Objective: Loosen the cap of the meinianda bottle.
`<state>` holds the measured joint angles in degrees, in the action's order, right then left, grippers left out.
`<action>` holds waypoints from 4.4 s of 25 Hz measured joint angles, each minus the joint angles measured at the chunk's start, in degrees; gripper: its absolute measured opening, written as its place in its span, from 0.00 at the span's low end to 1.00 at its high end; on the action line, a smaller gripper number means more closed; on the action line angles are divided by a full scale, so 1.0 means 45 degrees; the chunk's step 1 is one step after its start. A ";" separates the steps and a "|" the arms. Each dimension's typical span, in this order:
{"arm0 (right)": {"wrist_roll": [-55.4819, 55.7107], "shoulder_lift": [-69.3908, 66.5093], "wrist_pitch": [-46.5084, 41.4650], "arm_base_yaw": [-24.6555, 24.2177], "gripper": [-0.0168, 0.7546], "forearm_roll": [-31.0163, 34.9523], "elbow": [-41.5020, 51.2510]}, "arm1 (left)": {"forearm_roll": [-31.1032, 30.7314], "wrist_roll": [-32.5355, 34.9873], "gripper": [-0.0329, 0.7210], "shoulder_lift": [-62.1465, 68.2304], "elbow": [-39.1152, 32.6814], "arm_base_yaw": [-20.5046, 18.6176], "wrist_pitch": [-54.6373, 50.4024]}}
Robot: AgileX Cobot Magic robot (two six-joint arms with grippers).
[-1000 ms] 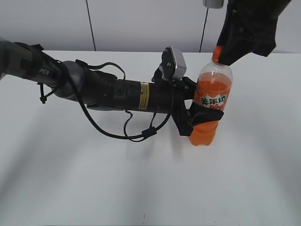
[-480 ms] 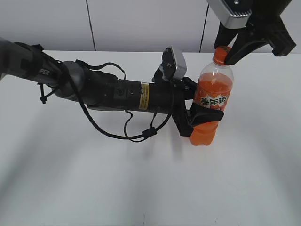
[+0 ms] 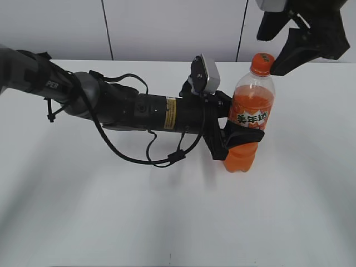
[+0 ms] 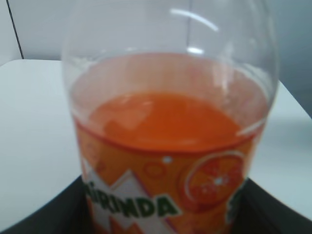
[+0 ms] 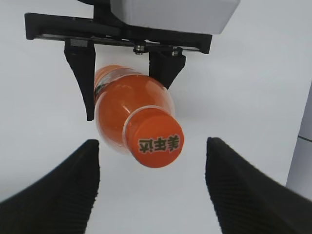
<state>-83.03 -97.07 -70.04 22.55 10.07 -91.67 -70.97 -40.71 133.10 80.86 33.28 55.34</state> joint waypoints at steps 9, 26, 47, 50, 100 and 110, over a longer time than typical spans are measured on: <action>0.1516 0.0845 0.0012 0.0000 0.75 0.0970 0.0000 | 0.0000 0.0000 0.61 0.0000 0.0000 0.0000 -0.0011; 1.9732 0.1259 0.0314 0.0000 0.75 0.0428 0.0000 | 0.0000 0.0000 0.61 0.0000 0.0000 0.0000 -0.0011; 1.9923 -0.0297 0.0178 0.0000 0.69 0.0195 0.0039 | 0.0028 -0.0010 0.61 0.0000 0.0000 0.0000 -0.0011; 1.9923 -0.0297 0.0189 0.0000 0.58 0.0139 0.0039 | 0.0028 -0.0010 0.61 0.0000 0.0000 0.0000 -0.0011; 0.7647 -0.0284 0.0225 0.0010 0.37 -0.0117 0.0026 | 0.0042 -0.0037 0.61 0.0000 0.0000 0.0000 -0.0024; 0.0730 -0.0284 0.0187 0.0022 0.37 -0.0219 0.0026 | 0.0044 -0.0037 0.61 0.0000 0.0000 0.0000 -0.0036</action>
<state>-79.74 -98.35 -69.20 22.66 9.09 -91.56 -70.77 -40.88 133.10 80.86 33.28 55.18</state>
